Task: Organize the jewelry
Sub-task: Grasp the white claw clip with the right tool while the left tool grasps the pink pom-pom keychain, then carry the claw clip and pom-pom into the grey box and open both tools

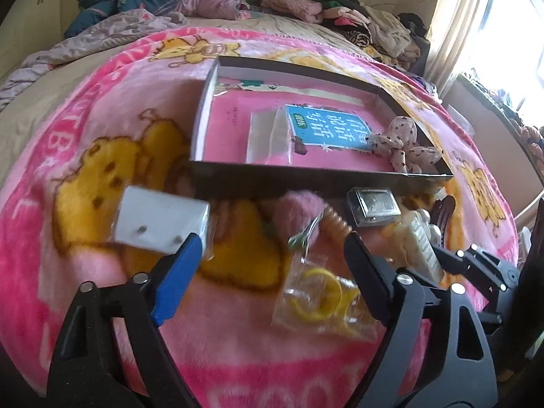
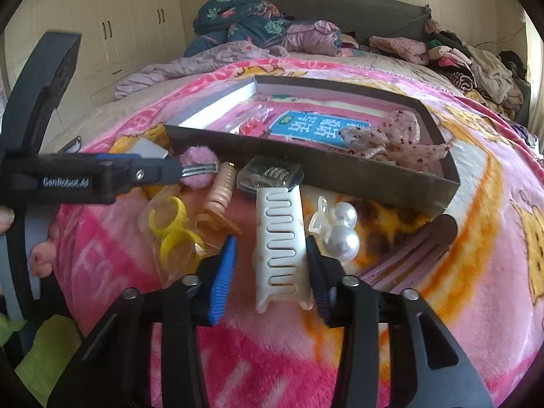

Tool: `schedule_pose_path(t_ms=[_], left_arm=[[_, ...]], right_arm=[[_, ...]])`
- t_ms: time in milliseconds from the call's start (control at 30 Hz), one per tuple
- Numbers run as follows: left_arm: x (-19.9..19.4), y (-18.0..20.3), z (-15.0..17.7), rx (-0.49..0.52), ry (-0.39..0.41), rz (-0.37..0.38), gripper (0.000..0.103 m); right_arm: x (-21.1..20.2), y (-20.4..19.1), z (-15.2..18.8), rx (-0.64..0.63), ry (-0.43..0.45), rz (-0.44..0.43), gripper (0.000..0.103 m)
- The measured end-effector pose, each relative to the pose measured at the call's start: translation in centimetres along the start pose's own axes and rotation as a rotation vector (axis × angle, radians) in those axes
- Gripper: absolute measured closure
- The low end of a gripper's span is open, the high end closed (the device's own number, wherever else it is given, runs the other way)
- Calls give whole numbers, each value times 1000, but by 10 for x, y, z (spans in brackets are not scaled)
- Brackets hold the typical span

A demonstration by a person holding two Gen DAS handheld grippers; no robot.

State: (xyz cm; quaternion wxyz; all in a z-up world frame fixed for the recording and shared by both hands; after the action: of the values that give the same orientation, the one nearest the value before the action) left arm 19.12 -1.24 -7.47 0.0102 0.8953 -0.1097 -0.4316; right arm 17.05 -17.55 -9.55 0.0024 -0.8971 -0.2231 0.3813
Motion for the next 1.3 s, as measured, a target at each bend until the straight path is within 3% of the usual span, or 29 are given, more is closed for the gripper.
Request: schedule_pose_path(t_ms=[200,267,333,767,1300], left_arm=[[17,4,-5,-1,-28,40,46],[22,6,-5,-6,-32,56,54],[25,7,-6,-5,-39,69,71],[-1,9,3,12,19,63,77],[-42,-19,5,-49,102,15,77]], right_arm=[[0,7,2,34,-4,-25,77],[-5,9,4,45,-6,-41,77],[-11,12,6,56,-9,-50,77],[-37,8,13,51,-14,-72,77],[-38,-14,-17,5,20,-80,77]])
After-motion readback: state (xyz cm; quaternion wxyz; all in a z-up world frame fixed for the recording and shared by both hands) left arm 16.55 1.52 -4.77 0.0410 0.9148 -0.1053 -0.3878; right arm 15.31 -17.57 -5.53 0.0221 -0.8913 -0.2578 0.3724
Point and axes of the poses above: each gripper's, at about its wrist camera, not at the fingertips, and x roughly the way its jaws point, y to its right, z to its underside, the point moved 5 cm from there along x, roughly the way its jaws point, and after that the axes turned 7 degrees about x, right-handed, at the moved point
